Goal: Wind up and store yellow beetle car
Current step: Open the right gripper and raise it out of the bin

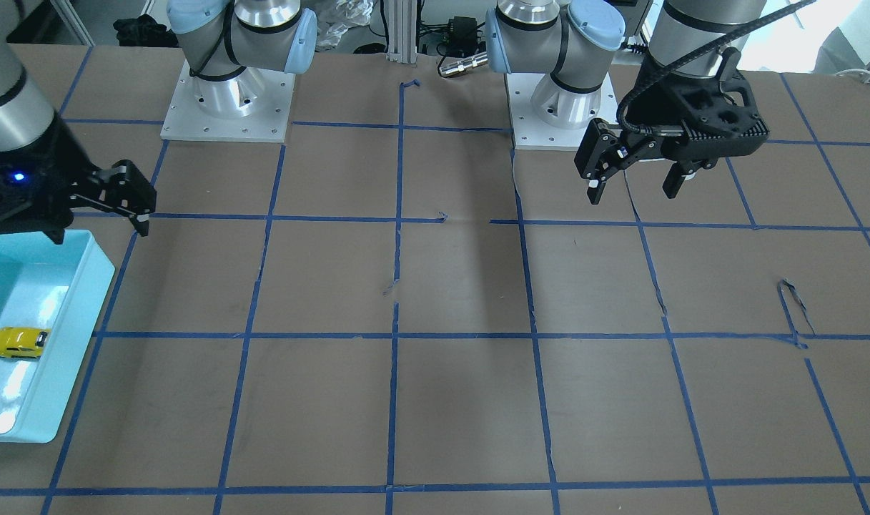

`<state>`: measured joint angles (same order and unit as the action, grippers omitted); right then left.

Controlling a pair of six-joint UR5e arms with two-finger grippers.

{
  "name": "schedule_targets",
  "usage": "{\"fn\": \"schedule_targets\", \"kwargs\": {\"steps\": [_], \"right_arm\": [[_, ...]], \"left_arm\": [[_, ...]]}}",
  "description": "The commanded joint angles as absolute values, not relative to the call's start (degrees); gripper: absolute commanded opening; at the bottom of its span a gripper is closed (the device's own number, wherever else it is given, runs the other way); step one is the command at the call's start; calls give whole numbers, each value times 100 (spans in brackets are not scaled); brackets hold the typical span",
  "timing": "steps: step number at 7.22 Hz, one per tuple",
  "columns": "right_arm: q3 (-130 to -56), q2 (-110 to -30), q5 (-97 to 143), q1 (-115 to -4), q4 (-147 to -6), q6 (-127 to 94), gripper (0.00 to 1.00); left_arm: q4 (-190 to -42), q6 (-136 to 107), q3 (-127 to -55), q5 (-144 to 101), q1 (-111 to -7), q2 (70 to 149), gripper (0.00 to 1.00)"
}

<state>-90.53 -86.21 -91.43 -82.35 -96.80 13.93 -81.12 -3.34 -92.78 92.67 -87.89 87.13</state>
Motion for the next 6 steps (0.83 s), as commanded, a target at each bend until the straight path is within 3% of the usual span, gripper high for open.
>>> {"fn": "schedule_targets", "kwargs": {"steps": [1, 6], "right_arm": [[-9079, -8692, -9158, -8455, -9633, 556, 100], [-9132, -9158, -9149, -8639, -8853, -158, 100]], "left_arm": [[-8112, -334, -9281, 9264, -8798, 8710, 100], [-8112, -334, -9281, 9272, -8798, 8710, 100]]}}
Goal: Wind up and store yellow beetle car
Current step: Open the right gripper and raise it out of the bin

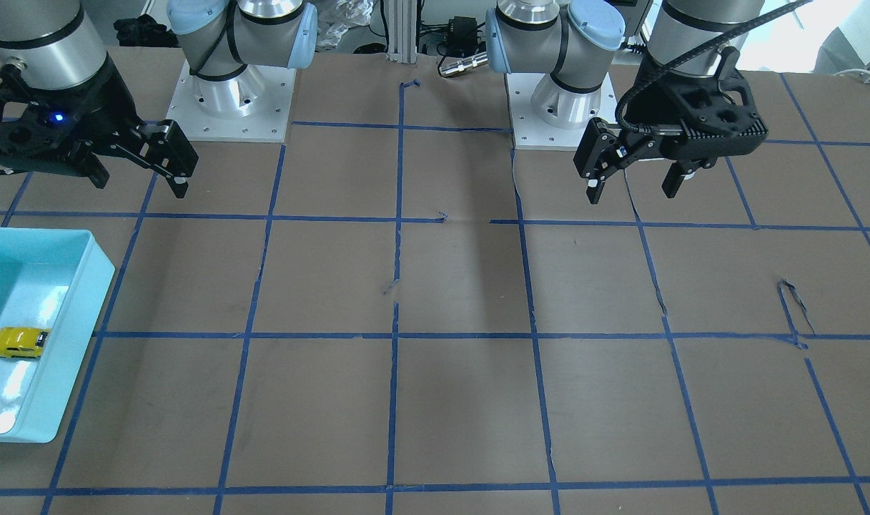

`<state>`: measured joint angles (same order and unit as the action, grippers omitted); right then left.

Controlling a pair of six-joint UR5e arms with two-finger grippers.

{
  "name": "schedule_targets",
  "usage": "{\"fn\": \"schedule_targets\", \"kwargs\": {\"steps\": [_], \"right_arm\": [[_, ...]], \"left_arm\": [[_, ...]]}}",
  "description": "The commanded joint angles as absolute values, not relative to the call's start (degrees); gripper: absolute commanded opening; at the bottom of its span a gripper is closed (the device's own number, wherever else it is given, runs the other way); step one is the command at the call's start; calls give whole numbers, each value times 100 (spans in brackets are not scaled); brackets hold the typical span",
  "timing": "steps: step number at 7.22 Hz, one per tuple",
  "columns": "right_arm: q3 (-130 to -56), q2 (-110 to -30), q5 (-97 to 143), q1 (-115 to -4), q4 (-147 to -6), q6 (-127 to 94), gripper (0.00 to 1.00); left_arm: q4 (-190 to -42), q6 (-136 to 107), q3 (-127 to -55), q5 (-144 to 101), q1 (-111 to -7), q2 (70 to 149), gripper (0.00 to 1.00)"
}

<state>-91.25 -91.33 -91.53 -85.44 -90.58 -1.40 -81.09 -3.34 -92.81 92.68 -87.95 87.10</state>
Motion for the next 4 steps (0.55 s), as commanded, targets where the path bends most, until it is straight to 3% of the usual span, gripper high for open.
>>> {"fn": "schedule_targets", "kwargs": {"steps": [1, 4], "right_arm": [[-9132, -9132, -9149, -8753, -8851, -245, 100], [-9132, -9097, -9158, -8789, -8877, -378, 100]], "left_arm": [[-8112, -334, -9281, 9264, -8789, 8710, 100], [-8112, -334, -9281, 9264, -8798, 8710, 100]]}}
